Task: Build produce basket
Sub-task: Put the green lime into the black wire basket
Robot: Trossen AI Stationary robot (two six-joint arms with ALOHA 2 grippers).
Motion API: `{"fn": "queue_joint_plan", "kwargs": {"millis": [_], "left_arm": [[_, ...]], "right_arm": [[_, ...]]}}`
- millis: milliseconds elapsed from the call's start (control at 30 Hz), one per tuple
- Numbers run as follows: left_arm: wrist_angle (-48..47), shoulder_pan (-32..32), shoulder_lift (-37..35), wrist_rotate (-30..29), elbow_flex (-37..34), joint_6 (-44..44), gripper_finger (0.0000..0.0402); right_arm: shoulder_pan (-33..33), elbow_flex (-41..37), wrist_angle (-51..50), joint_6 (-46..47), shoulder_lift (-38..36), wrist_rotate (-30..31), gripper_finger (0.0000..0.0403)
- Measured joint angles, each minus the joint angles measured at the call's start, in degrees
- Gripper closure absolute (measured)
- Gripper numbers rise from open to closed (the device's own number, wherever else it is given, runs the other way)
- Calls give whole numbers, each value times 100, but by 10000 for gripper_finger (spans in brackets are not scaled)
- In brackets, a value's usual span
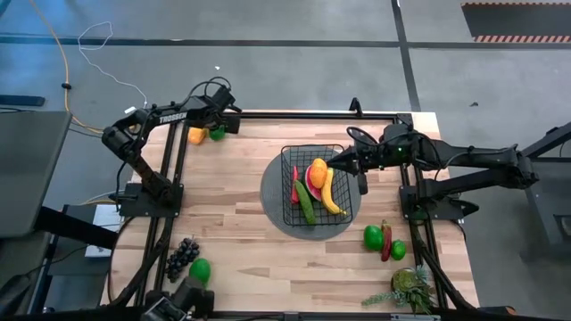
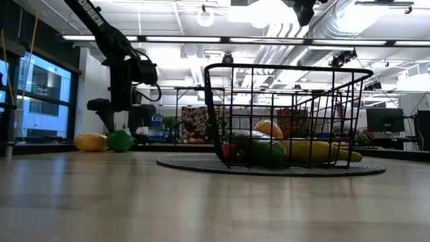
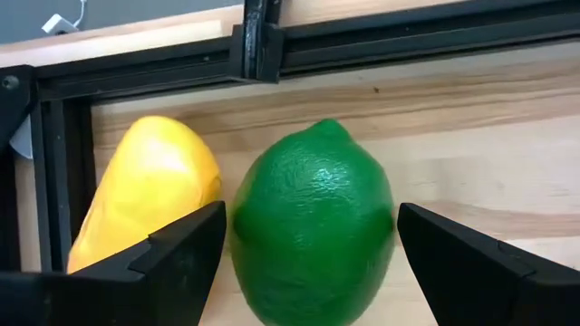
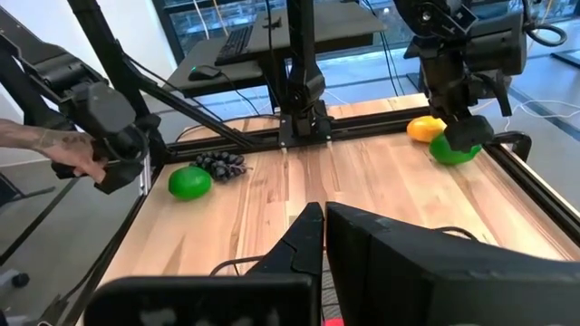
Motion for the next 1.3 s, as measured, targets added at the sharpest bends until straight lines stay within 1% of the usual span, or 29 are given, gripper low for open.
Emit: {"fn": "queue_joint_plan", "kwargs": {"millis": [233, 333, 433, 600, 900, 1167, 1300], "left_arm": [[-86, -143, 183, -6, 8, -201, 85], [0, -259, 255, -169, 10, -253, 85], [69, -323, 262, -205, 8, -258, 85], [121, -271, 263, -33, 6, -378, 85], [113, -261, 262, 152, 6, -348, 86], [105, -261, 264, 171, 4, -324, 120], [114, -261, 237, 219, -1, -249, 127]], "right_arm": [[0, 0, -55, 0, 0, 0, 403], [0, 0, -58, 0, 0, 0, 403], [0, 0, -59, 0, 0, 0, 403], [1, 0, -58, 0, 0, 0, 403], [0, 0, -57, 0, 0, 0, 403], [0, 0, -57, 0, 0, 0, 403], [2, 0, -57, 0, 0, 0, 403]]}}
